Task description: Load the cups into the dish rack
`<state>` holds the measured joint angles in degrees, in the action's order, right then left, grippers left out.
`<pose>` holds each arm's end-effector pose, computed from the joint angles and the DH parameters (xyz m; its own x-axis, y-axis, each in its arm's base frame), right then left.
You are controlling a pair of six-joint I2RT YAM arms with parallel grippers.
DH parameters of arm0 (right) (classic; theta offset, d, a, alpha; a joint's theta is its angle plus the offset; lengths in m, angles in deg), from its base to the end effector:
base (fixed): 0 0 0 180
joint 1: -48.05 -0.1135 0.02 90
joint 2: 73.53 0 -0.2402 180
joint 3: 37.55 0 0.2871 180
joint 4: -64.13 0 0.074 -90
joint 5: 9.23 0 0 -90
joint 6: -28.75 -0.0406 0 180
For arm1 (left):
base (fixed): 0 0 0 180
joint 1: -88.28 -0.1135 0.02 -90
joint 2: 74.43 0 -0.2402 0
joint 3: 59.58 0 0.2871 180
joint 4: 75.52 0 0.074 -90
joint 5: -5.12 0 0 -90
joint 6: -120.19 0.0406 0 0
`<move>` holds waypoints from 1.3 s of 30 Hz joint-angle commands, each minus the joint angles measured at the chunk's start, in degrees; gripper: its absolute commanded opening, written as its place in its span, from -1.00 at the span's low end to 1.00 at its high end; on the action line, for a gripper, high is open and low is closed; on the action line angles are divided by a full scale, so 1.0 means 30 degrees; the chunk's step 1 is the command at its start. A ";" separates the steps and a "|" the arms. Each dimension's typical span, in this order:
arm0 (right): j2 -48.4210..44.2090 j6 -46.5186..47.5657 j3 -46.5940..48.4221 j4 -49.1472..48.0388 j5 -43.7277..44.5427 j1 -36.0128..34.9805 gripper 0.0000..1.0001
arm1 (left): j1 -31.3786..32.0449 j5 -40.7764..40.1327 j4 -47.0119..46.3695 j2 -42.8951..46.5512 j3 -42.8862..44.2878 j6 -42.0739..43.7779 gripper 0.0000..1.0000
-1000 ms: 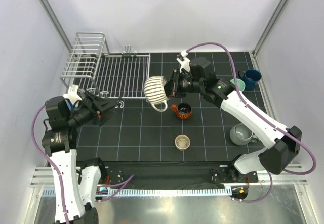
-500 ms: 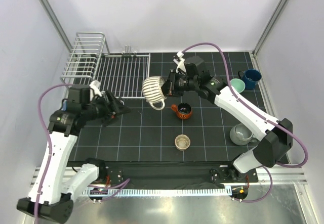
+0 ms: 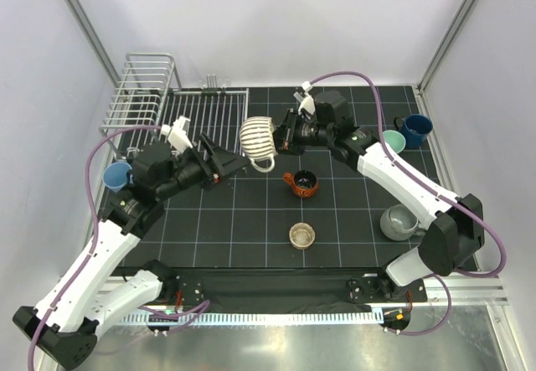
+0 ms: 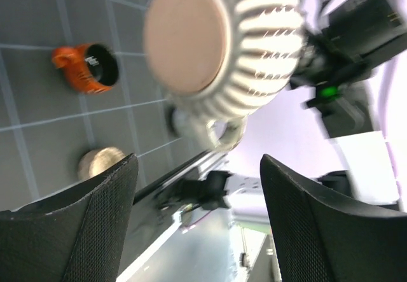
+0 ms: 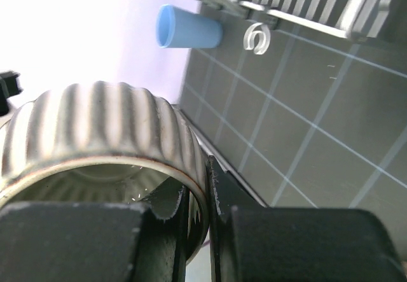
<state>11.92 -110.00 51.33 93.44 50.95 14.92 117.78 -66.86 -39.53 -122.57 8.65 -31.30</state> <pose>0.3120 0.2278 0.3224 -0.8792 0.2051 -0.4300 -0.2849 0.4972 0.8196 0.2006 -0.1280 0.3602 -0.7528 -0.5342 -0.3846 0.1376 0.4437 -0.8856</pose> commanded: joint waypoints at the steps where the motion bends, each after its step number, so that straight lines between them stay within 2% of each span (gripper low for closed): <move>1: -0.1031 -0.2000 -0.0350 -0.5044 -0.2216 -0.0033 -0.92 | 0.0392 0.0262 -0.4572 -0.0358 -0.0293 -0.1151 0.52; 8: -0.0973 -0.3172 -0.0790 -0.6454 -0.2627 -0.0062 -0.92 | 0.1651 -0.0030 -0.5834 -0.1969 0.0380 -0.1064 0.50; 12: -0.1120 -0.3962 -0.1054 -0.7126 -0.2715 -0.0062 -0.92 | 0.2499 -0.0585 -0.5982 -0.2702 0.0849 -0.0860 0.39; 16: -0.1558 -0.4462 -0.1522 -0.7363 -0.2540 -0.0121 -0.92 | 0.2999 -0.2484 -0.6040 -0.2557 0.0908 -0.0742 0.11; 18: -0.1821 -0.4811 -0.1961 -0.7537 -0.2219 -0.0150 -0.92 | 0.3291 -0.3075 -0.6186 -0.2382 0.0879 -0.0683 0.04; 28: -0.2292 -0.6306 -0.3047 -0.8857 -0.2070 -0.0325 -0.92 | 0.4347 -0.5214 -0.6978 -0.2908 0.1113 -0.0537 0.03; 31: -0.2408 -0.6629 -0.3280 -0.9353 -0.2041 -0.0472 -0.92 | 0.4581 -0.5889 -0.7066 -0.2909 0.1114 -0.0654 -0.04; 34: -0.2438 -0.7040 -0.3632 -0.9882 -0.1954 -0.0589 -0.92 | 0.4787 -0.6999 -0.7445 -0.2938 0.1084 -0.0800 -0.27; 36: -0.2409 -0.7420 -0.3925 -1.0697 -0.1895 -0.0647 -0.92 | 0.4874 -0.7237 -0.7884 -0.2937 0.0939 -0.0946 -0.50; 37: -0.2380 -0.7537 -0.4013 -1.0935 -0.1866 -0.0706 -0.92 | 0.4875 -0.7528 -0.7886 -0.2909 0.0967 -0.1150 -0.65; 38: -0.2322 -0.7567 -0.3985 -1.0996 -0.1836 -0.0736 -0.92 | 0.4875 -0.7617 -0.7886 -0.2966 0.0880 -0.1268 -1.00; 39: -0.2263 -0.7539 -0.3926 -1.1141 -0.1836 -0.0736 -0.92 | 0.4875 -0.7705 -0.8495 -0.2967 0.0705 -0.1269 -1.00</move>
<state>8.44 -131.53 39.11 67.02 48.08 14.64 132.62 -83.93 -56.89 -131.29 9.57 -35.59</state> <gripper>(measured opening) 0.125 0.372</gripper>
